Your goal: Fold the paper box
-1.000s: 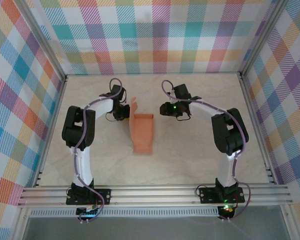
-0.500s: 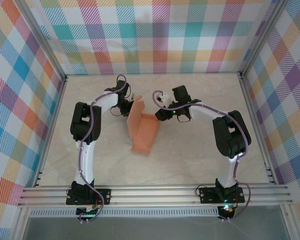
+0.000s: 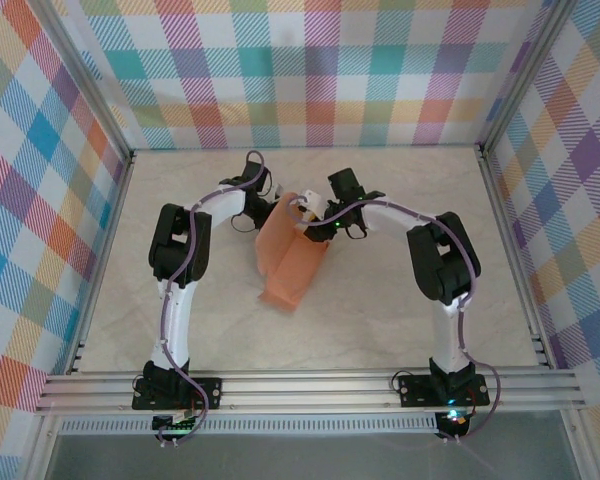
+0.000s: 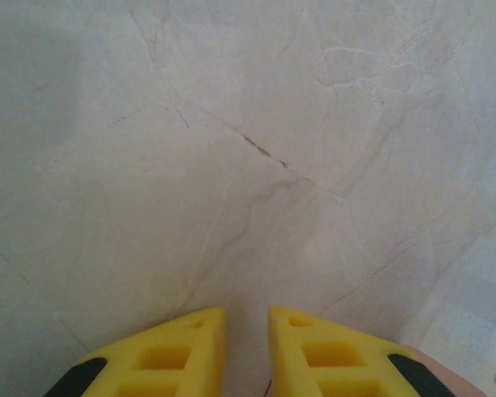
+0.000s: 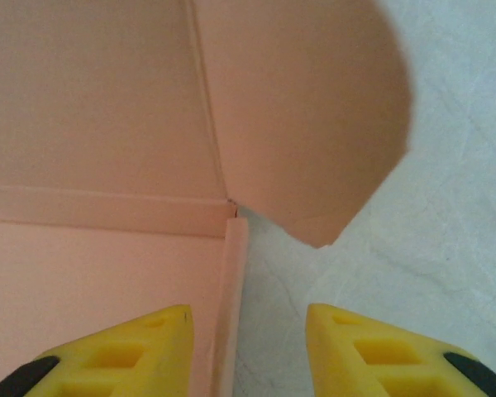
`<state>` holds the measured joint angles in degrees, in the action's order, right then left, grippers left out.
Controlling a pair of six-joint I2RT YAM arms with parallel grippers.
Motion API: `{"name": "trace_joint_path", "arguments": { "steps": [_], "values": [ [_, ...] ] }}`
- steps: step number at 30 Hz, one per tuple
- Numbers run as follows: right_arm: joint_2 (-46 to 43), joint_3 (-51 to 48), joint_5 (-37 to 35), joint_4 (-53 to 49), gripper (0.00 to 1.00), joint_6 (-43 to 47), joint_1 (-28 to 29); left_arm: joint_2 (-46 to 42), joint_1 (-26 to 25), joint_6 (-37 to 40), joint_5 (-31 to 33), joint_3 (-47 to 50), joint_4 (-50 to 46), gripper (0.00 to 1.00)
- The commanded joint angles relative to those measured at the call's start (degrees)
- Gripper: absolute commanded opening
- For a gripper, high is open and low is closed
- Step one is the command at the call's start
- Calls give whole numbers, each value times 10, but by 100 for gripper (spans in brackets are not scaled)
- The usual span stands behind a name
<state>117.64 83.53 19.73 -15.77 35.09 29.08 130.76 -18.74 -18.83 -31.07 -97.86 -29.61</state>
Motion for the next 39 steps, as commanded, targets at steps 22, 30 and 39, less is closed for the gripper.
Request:
{"name": "trace_joint_path", "arguments": {
  "steps": [22, 30, 39],
  "values": [
    [49, 56, -62, -73, 6, 26, 26, 22, -30, 9, -39, 10, -2, 21],
    [-2, -1, -117, -30, 4, -4, 26, -19, -26, 4, -19, 37, 24, 41],
    [-76, -77, -193, 10, 4, -243, 28, -189, 36, -36, 111, 177, 109, 88]
  ]
}}
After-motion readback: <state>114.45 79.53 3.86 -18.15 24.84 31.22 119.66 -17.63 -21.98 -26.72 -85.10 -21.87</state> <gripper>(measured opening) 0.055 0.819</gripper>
